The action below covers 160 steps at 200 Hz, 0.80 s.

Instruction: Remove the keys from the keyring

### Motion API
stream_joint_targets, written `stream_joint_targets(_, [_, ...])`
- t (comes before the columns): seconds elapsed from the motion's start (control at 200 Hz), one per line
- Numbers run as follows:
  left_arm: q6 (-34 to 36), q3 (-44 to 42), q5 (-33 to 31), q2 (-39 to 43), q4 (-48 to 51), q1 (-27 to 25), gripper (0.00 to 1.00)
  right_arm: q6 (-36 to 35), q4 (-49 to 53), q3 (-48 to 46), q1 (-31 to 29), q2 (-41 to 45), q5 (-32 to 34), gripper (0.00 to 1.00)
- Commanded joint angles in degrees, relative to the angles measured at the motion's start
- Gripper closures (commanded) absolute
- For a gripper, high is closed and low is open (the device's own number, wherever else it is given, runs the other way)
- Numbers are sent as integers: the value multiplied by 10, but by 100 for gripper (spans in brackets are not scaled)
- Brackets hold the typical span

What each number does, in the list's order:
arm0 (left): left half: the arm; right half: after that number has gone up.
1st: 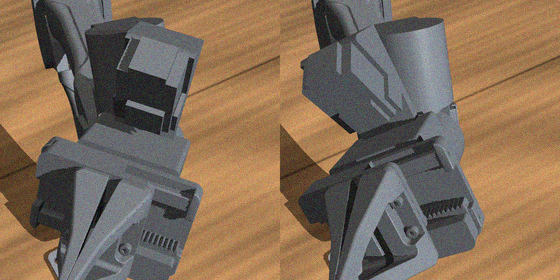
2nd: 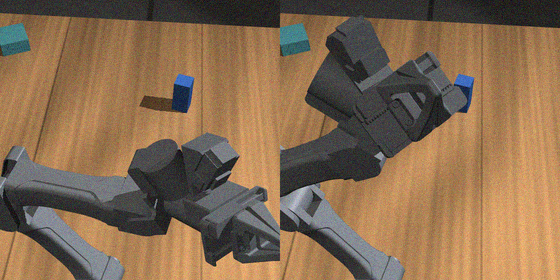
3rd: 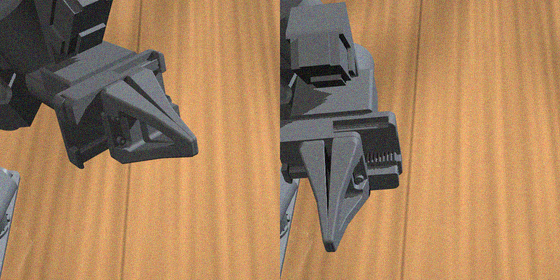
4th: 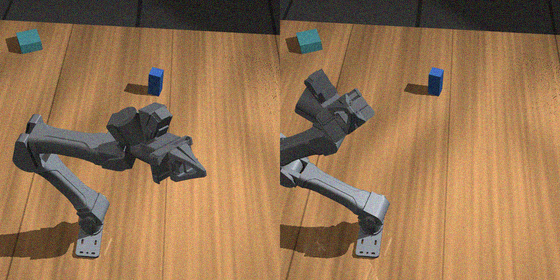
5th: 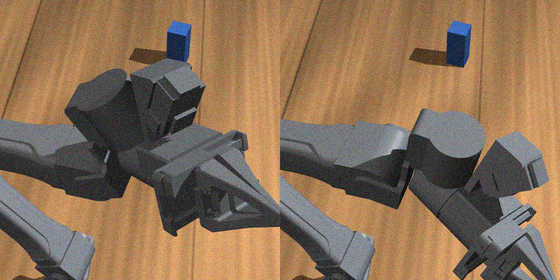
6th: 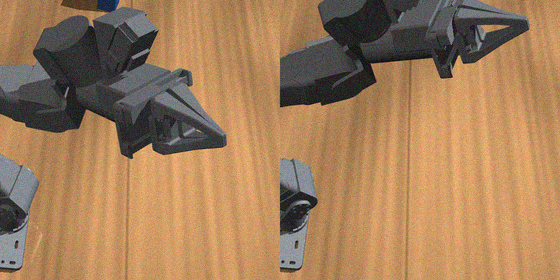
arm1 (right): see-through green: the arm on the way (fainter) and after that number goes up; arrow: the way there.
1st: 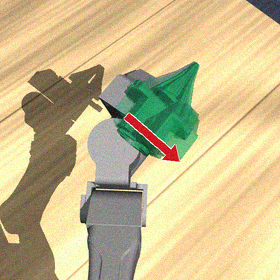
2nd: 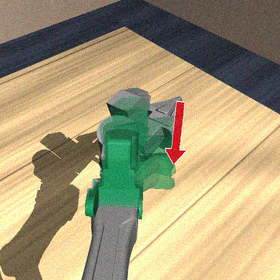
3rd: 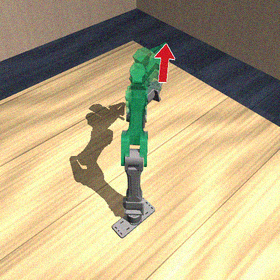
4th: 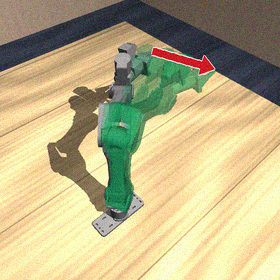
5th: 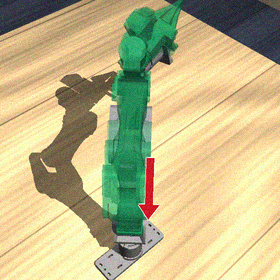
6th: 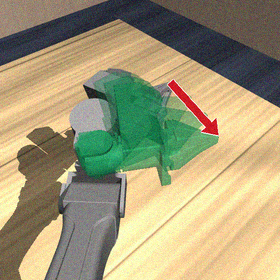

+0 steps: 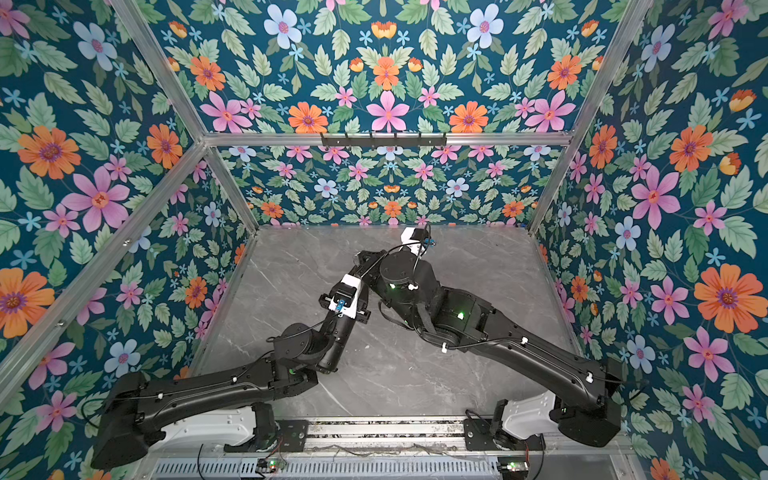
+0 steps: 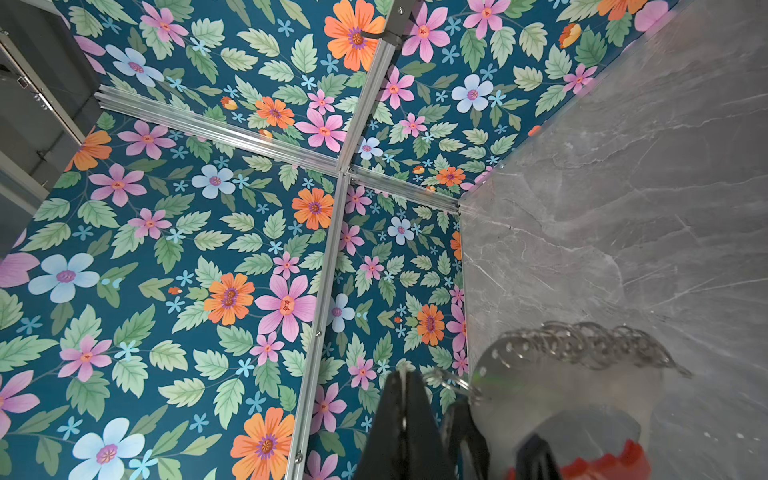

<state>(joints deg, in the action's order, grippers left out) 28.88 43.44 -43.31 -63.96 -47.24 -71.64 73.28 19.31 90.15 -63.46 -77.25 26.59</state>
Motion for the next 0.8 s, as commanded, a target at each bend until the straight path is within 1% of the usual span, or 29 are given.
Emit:
stream_joint_targets(0.0, [19, 4, 6, 0, -2, 2, 69, -9, -9, 2, -3, -4, -29, 100])
stream_joint_targets(0.22, [17, 5, 7, 2, 2, 10, 77, -10, -13, 3, -9, -9, -38, 100])
stream_joint_targets(0.3, [18, 5, 4, 1, -1, 16, 71, -9, -14, 2, -12, -11, -41, 100])
stream_joint_targets(0.445, [14, -1, 4, 12, 1, 17, 71, -13, -12, 5, -12, -11, -40, 100])
stream_joint_targets(0.615, [-2, -9, 3, 29, 26, 16, 70, -16, -14, 6, -17, -9, -31, 100])
stream_joint_targets(0.795, [-2, -13, -6, 31, 26, 17, 70, -17, -12, 12, -18, -14, -38, 100])
